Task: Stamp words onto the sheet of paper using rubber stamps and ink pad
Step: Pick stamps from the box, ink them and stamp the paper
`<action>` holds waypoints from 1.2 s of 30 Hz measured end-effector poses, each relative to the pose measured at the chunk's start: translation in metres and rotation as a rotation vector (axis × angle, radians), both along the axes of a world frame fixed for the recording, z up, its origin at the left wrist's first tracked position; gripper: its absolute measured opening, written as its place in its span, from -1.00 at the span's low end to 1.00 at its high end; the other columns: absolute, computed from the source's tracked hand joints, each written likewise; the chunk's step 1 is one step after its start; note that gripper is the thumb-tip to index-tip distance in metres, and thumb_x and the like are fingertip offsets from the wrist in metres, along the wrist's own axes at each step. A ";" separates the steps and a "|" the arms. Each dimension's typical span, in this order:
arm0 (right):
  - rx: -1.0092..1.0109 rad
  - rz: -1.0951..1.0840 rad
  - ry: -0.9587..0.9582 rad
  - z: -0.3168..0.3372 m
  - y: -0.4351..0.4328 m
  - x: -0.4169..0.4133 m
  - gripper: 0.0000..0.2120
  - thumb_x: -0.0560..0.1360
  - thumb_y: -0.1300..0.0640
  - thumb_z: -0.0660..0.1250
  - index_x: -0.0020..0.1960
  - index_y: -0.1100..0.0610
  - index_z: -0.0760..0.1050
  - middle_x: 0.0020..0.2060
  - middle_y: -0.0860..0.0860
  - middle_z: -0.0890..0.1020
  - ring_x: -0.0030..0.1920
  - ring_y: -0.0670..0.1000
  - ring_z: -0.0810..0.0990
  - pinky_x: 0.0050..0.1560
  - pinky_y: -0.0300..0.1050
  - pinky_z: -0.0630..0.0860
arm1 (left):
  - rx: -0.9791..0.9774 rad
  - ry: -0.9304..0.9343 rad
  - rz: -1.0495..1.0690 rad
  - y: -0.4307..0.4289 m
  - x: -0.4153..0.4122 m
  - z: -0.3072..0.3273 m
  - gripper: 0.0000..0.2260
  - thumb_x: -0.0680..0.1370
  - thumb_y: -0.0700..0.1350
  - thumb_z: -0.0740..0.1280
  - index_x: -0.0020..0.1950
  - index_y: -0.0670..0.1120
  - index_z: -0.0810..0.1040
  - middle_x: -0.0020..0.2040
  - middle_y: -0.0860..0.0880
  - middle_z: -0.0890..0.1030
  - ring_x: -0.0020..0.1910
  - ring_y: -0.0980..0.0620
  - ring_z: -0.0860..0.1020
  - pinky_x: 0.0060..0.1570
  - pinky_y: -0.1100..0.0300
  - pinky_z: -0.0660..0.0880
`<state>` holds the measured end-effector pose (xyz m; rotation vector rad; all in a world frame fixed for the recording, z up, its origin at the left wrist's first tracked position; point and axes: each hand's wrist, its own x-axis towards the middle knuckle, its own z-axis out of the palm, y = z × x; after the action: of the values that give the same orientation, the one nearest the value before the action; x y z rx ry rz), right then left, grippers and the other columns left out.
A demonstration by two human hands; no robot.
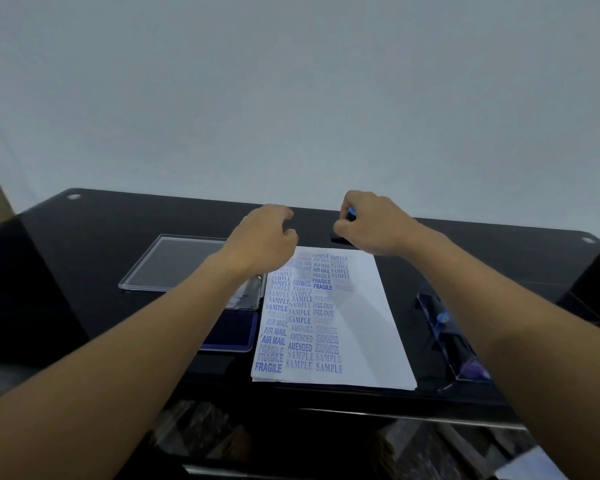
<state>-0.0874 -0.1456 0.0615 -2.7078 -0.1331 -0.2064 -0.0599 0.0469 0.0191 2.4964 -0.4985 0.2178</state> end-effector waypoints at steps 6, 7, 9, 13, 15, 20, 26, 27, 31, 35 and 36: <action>0.010 0.174 0.050 -0.015 0.045 -0.007 -0.96 0.54 0.16 0.30 -0.09 0.07 0.46 -0.09 -0.06 0.58 -0.18 -0.03 0.52 -0.26 -0.19 0.38 | -0.010 0.031 0.083 0.049 -0.009 -0.014 -0.58 0.64 -0.09 0.18 0.51 -0.08 0.34 0.50 -0.02 0.35 0.46 -0.02 0.33 0.41 0.08 0.27; 0.007 0.204 0.055 -0.018 0.053 -0.008 -0.97 0.54 0.17 0.30 -0.09 0.08 0.47 -0.10 -0.07 0.58 -0.20 -0.04 0.51 -0.26 -0.20 0.38 | -0.003 0.030 0.100 0.057 -0.011 -0.016 -0.58 0.64 -0.09 0.18 0.51 -0.08 0.34 0.50 -0.03 0.35 0.46 -0.01 0.32 0.41 0.10 0.26; -0.012 0.254 0.066 -0.023 0.071 -0.010 -0.99 0.53 0.17 0.31 -0.07 0.10 0.49 -0.11 -0.09 0.56 -0.21 -0.05 0.51 -0.26 -0.20 0.39 | 0.006 0.024 0.141 0.074 -0.016 -0.024 -0.59 0.64 -0.09 0.19 0.50 -0.09 0.34 0.50 -0.03 0.36 0.46 -0.01 0.32 0.41 0.10 0.25; -0.024 0.288 0.105 -0.038 0.099 -0.012 -0.95 0.53 0.13 0.33 -0.05 0.09 0.49 -0.09 -0.03 0.58 -0.19 -0.06 0.52 -0.23 -0.19 0.44 | 0.004 0.051 0.185 0.105 -0.025 -0.044 -0.59 0.63 -0.08 0.20 0.48 -0.09 0.36 0.49 -0.05 0.38 0.45 -0.02 0.33 0.42 0.07 0.25; -0.045 0.295 0.127 -0.046 0.110 -0.013 -0.91 0.53 0.10 0.34 -0.03 0.10 0.49 -0.09 0.00 0.60 -0.18 -0.02 0.54 -0.20 -0.12 0.48 | 0.002 0.070 0.194 0.119 -0.029 -0.055 -0.59 0.62 -0.09 0.21 0.48 -0.10 0.37 0.49 -0.05 0.37 0.46 -0.02 0.31 0.43 0.11 0.21; -0.069 0.368 0.205 -0.059 0.126 -0.020 -0.94 0.54 0.16 0.32 -0.07 0.05 0.44 -0.15 -0.03 0.57 -0.17 -0.02 0.52 -0.21 -0.16 0.44 | 0.015 0.054 0.224 0.137 -0.040 -0.080 -0.59 0.63 -0.12 0.20 0.49 -0.11 0.37 0.54 -0.06 0.30 0.53 0.01 0.21 0.49 0.14 0.10; -0.144 0.402 0.278 -0.069 0.130 -0.023 -0.95 0.56 0.17 0.28 -0.03 0.05 0.42 -0.11 0.00 0.56 -0.16 -0.03 0.49 -0.20 -0.16 0.42 | 0.121 0.044 0.216 0.148 -0.044 -0.101 -0.58 0.64 -0.10 0.16 0.51 -0.08 0.36 0.57 -0.05 0.24 0.57 -0.05 0.11 0.53 -0.06 0.10; -0.156 0.404 0.281 -0.070 0.131 -0.023 -0.95 0.56 0.17 0.28 -0.03 0.05 0.41 -0.09 0.01 0.56 -0.15 -0.02 0.49 -0.20 -0.16 0.42 | 0.134 0.039 0.222 0.150 -0.044 -0.104 -0.58 0.64 -0.10 0.16 0.51 -0.08 0.36 0.57 -0.06 0.24 0.57 -0.07 0.12 0.52 -0.09 0.10; -0.183 0.419 0.282 -0.073 0.132 -0.023 -0.96 0.56 0.17 0.27 0.01 0.08 0.44 -0.08 0.01 0.56 -0.16 -0.04 0.48 -0.19 -0.16 0.42 | 0.137 0.046 0.246 0.153 -0.043 -0.110 -0.57 0.65 -0.08 0.14 0.53 -0.05 0.32 0.59 -0.03 0.19 0.58 -0.06 0.07 0.52 -0.14 0.04; -0.179 0.414 0.257 -0.079 0.136 -0.024 -0.95 0.55 0.18 0.28 0.01 0.11 0.45 -0.17 -0.06 0.51 -0.21 -0.06 0.47 -0.22 -0.18 0.42 | 0.113 0.057 0.253 0.153 -0.043 -0.117 -0.55 0.66 -0.05 0.11 0.57 -0.02 0.24 0.60 0.00 0.15 0.59 -0.02 0.02 0.54 -0.12 0.01; -0.187 0.414 0.239 -0.081 0.137 -0.024 -0.95 0.54 0.18 0.28 0.00 0.12 0.44 -0.20 -0.07 0.50 -0.21 -0.05 0.47 -0.24 -0.18 0.41 | 0.122 0.056 0.254 0.154 -0.043 -0.119 -0.55 0.67 -0.04 0.11 0.57 -0.02 0.23 0.60 0.01 0.15 0.59 -0.01 0.02 0.54 -0.11 0.01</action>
<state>-0.1112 -0.0087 -0.0197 -2.7844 -0.6601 0.2623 -0.1031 0.2007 -0.0995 2.6744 -0.1752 0.2207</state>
